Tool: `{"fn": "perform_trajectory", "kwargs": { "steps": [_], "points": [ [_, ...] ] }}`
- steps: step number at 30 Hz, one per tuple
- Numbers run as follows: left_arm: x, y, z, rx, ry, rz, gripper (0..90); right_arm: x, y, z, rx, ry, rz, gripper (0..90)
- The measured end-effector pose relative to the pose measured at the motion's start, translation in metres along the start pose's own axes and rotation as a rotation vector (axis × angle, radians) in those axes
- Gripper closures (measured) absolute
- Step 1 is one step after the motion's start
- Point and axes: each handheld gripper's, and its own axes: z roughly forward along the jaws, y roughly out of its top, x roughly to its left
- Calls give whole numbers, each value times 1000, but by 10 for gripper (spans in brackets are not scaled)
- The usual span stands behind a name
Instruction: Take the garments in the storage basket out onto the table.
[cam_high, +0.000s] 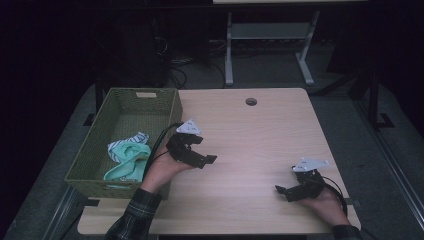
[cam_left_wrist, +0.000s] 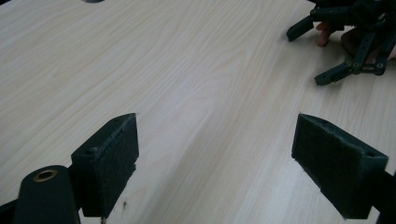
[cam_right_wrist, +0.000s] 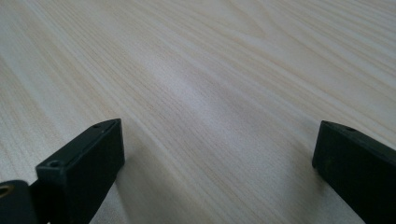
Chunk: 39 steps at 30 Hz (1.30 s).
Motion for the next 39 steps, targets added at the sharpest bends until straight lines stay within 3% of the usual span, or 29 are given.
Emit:
{"fn": "perform_trajectory", "kwargs": {
  "steps": [8,9,16,39],
  "points": [
    [9,-1,-9,24,40,18,142,0,0,0,2,1,-1,17],
    [10,-1,-10,15,38,4,142,0,0,0,2,1,-1,17],
    [12,-1,-14,34,48,12,142,0,0,0,2,1,-1,17],
    [25,-9,-36,29,83,-9,148,0,0,0,2,1,-1,17]
  ]
}}
